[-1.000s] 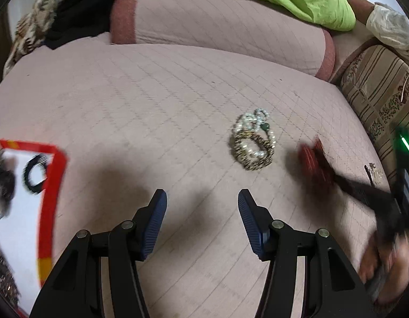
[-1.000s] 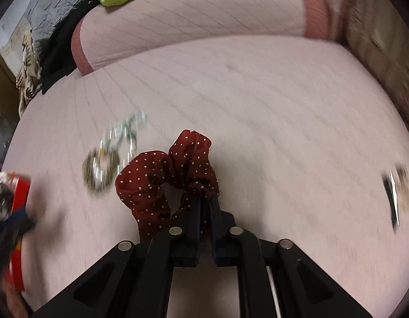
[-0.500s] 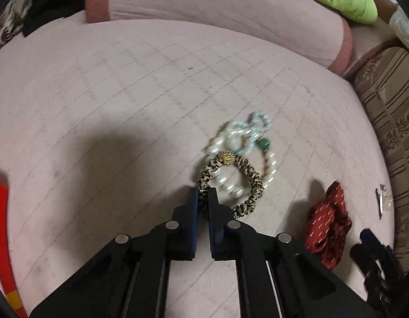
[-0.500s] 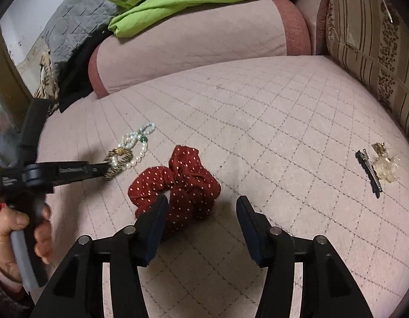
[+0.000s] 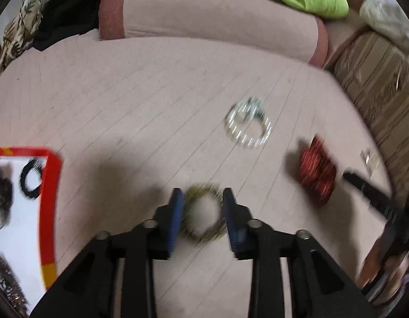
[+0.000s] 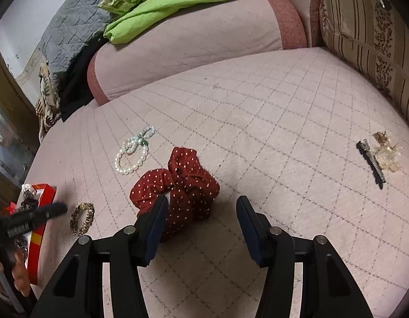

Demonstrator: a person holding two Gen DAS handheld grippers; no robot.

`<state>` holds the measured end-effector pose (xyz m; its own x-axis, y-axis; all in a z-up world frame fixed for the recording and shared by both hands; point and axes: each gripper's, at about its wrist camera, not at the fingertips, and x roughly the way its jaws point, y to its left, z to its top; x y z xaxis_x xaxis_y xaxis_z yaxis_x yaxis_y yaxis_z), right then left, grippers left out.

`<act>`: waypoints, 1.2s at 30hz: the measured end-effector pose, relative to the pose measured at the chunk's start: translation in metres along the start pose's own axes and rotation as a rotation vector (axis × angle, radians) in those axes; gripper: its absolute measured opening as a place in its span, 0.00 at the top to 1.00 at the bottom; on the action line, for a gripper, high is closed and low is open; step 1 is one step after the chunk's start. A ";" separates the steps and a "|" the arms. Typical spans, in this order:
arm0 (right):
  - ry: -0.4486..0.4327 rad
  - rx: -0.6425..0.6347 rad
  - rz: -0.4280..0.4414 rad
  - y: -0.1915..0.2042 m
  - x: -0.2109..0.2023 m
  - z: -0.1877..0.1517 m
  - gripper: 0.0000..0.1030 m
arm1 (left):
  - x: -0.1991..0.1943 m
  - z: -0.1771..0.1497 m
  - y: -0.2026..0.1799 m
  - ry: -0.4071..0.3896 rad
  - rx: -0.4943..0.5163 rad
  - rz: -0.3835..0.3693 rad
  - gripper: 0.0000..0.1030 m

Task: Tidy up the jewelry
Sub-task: 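Grasp red polka-dot scrunchie with right tool while left tool grasps white pearl bracelet, then carry and drop red scrunchie with right tool while left tool drops pearl bracelet in tray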

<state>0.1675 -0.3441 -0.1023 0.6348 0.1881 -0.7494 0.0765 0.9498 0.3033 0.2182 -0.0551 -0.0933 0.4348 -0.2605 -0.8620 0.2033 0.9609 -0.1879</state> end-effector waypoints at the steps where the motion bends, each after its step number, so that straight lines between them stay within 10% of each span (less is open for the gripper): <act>1: -0.005 0.002 0.000 0.000 -0.001 0.001 0.43 | 0.008 0.011 -0.008 0.001 -0.008 -0.019 0.70; 9: -0.006 0.016 0.005 -0.012 0.002 0.007 0.43 | 0.084 0.053 -0.045 0.055 0.042 0.075 0.69; 12: 0.010 0.033 0.006 -0.017 0.008 0.009 0.43 | 0.092 0.062 -0.044 0.085 0.022 0.081 0.91; 26: 0.006 0.002 0.087 -0.001 0.033 0.007 0.36 | -0.015 0.014 -0.041 0.001 0.088 -0.020 0.91; 29: 0.026 -0.035 0.071 0.008 0.044 0.003 0.85 | -0.035 0.005 -0.037 -0.020 0.069 -0.034 0.91; 36: -0.035 -0.046 0.103 0.019 0.016 0.001 0.90 | -0.083 -0.026 -0.026 -0.090 0.062 0.000 0.91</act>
<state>0.1798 -0.3232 -0.1079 0.6644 0.2769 -0.6943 -0.0253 0.9366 0.3494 0.1541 -0.0558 -0.0296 0.5115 -0.2710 -0.8155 0.2558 0.9540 -0.1566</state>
